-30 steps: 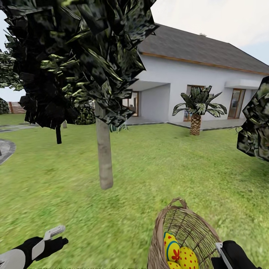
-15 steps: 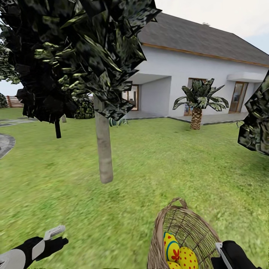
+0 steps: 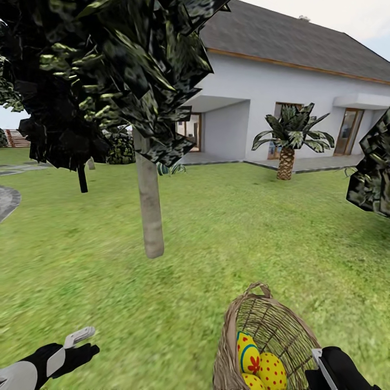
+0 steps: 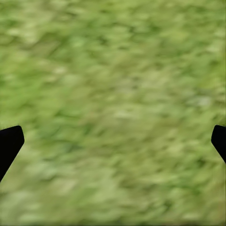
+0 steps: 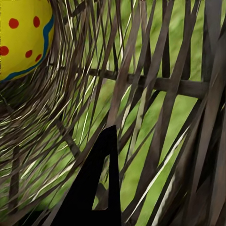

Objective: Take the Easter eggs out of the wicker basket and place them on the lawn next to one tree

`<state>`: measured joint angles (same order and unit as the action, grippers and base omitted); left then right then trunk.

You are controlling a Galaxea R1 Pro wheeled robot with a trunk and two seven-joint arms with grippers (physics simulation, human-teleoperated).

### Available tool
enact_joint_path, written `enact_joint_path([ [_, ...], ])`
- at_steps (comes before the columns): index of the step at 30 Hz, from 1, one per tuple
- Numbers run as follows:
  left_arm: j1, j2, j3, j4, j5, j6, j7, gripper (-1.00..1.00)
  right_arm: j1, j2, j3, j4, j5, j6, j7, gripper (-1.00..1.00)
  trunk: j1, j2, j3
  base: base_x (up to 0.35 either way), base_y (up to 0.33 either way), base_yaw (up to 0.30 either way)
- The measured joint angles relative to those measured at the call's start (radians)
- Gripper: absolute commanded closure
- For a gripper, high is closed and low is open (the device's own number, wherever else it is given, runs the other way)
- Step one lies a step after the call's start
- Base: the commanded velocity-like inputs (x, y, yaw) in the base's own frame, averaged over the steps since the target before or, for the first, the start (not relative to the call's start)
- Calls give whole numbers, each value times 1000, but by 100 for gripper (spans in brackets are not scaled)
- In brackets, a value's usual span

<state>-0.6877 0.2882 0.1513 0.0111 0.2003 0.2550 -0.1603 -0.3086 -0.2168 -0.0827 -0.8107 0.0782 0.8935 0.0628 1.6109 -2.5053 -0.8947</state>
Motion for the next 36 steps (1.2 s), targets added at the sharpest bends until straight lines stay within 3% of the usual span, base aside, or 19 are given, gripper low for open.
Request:
enact_joint_path([
  [6,0,0,0,0,0,0,0,-100,0,-1,-1,1,-4,-1,0,100,0,0,0,0,0,0],
  [7,0,0,0,0,0,0,1,-100,0,-2,-1,2,-6,-1,-1,-100,0,0,0,0,0,0],
  [27,0,-9,0,0,2,0,1,-100,0,0,0,19,-3,-2,-3,-100,0,0,0,0,0,0],
  [36,0,-9,0,0,2,0,1,-100,1,0,-1,19,-14,-3,4,-100,-4,2,35,0,0,0],
])
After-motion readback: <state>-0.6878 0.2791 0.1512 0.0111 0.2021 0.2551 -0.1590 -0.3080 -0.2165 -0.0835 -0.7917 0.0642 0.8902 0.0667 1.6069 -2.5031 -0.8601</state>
